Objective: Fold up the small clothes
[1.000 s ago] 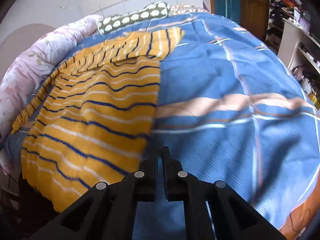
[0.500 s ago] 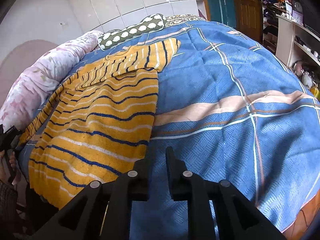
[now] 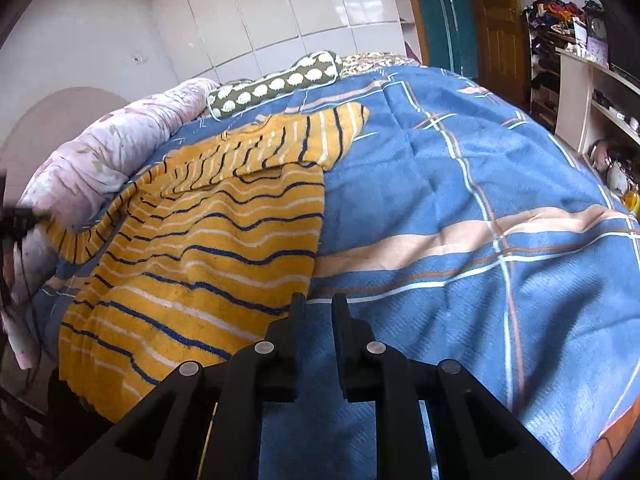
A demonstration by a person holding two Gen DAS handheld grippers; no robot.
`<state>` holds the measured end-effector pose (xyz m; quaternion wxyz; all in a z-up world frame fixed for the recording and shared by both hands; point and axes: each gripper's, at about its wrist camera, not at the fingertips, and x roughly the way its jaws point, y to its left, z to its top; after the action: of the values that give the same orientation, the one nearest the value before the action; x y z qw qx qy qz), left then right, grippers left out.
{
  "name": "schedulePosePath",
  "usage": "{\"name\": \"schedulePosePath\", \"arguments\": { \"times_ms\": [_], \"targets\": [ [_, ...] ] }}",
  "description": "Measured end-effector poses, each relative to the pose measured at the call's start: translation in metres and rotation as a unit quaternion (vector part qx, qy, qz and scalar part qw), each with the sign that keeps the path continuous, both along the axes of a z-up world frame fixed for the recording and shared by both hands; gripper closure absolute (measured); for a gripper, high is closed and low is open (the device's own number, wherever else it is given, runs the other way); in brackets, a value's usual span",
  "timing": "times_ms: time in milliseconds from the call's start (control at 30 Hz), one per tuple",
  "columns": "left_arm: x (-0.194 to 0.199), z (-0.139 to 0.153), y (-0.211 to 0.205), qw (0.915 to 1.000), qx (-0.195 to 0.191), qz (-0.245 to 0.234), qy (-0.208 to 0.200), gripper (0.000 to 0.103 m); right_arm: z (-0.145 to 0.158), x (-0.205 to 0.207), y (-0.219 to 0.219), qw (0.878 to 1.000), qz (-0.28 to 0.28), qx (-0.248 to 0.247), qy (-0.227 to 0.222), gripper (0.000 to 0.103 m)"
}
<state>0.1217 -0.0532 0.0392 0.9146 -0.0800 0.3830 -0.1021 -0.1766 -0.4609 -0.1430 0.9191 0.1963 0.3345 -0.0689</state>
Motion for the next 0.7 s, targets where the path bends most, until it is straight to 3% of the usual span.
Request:
{"name": "schedulePosePath", "arguments": {
  "times_ms": [133, 267, 333, 400, 467, 533, 633, 700],
  "targets": [
    [0.002, 0.021, -0.118, 0.9932, -0.01, -0.115, -0.011, 0.096, -0.006, -0.015, -0.016, 0.999, -0.021, 0.024, -0.004, 0.089],
    [-0.003, 0.011, -0.23, 0.9713, -0.019, -0.237, 0.014, 0.092, -0.01, -0.03, -0.029, 0.999, -0.039, 0.028, -0.002, 0.089],
    [-0.011, -0.002, -0.259, 0.9654, -0.016, -0.259, 0.03, 0.065, -0.011, -0.037, -0.034, 0.999, -0.044, 0.029, 0.0, 0.088],
    [-0.025, -0.01, -0.263, 0.9621, -0.021, -0.269, 0.037, 0.05, -0.012, -0.044, -0.04, 0.998, -0.051, 0.03, 0.002, 0.086],
    [-0.041, -0.017, -0.26, 0.9589, -0.013, -0.281, 0.041, 0.049, -0.012, -0.047, -0.044, 0.998, -0.057, 0.031, 0.001, 0.074],
    [-0.053, -0.018, -0.245, 0.9588, 0.005, -0.282, 0.035, 0.045, -0.009, -0.045, -0.048, 0.998, -0.056, 0.036, -0.003, 0.073],
    [-0.076, -0.024, -0.205, 0.9657, 0.033, -0.257, 0.012, 0.034, -0.001, -0.033, -0.043, 0.999, -0.041, 0.034, -0.009, 0.073],
    [-0.087, -0.027, -0.171, 0.9725, 0.049, -0.228, 0.001, 0.033, 0.01, -0.02, -0.035, 0.999, -0.022, 0.022, -0.013, 0.073]
  ]
}}
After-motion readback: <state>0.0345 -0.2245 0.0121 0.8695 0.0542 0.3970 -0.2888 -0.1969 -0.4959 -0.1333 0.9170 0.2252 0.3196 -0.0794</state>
